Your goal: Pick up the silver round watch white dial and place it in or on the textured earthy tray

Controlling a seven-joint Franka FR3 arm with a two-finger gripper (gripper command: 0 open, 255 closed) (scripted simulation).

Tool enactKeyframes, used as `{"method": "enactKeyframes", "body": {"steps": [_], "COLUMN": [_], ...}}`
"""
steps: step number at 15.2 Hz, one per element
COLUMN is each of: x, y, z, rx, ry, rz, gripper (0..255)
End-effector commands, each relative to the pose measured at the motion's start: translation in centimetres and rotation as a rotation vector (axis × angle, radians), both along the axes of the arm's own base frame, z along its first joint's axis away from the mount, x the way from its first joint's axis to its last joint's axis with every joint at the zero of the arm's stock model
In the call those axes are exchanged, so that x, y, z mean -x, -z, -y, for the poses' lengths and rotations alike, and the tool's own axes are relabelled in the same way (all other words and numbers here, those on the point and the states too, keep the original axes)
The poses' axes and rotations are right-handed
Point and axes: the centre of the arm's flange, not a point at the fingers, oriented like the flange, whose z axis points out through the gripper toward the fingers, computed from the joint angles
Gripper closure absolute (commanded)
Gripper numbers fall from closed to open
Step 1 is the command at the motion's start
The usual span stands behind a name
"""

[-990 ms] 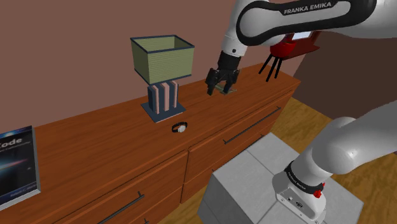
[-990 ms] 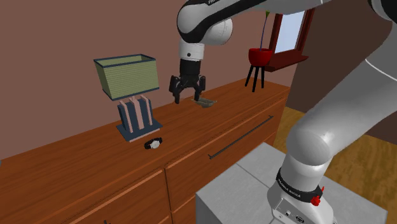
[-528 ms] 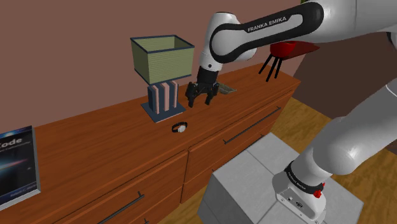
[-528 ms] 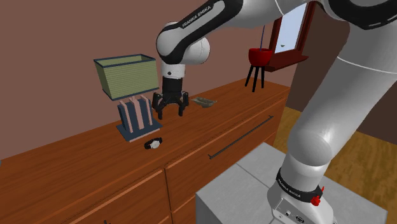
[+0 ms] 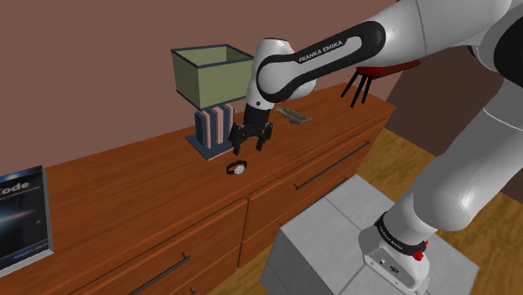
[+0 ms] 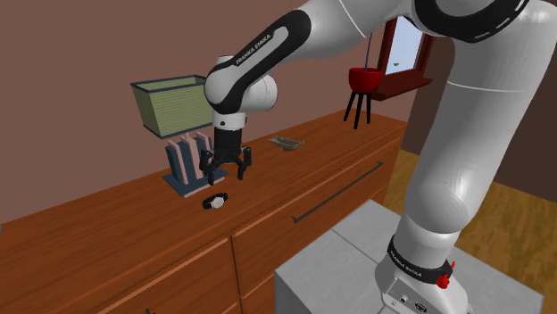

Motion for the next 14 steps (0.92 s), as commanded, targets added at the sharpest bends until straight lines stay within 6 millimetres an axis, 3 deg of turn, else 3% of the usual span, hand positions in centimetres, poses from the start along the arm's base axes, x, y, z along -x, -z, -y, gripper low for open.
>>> {"method": "enactKeyframes", "body": {"steps": [1,3,11,12,14], "x": [0.2,0.3,0.3,0.3,0.3], "y": [1.3,2.6,2.6,2.6,2.7], "z": [-0.5,-0.8,-0.8,-0.9,-0.9], "rx": [0.001,0.001,0.001,0.001,0.001], "ry": [-0.004,-0.004,-0.004,-0.004,-0.004], "rz": [-0.006,-0.006,-0.006,-0.006,-0.006], "gripper": [0,0,0,255,255]}}
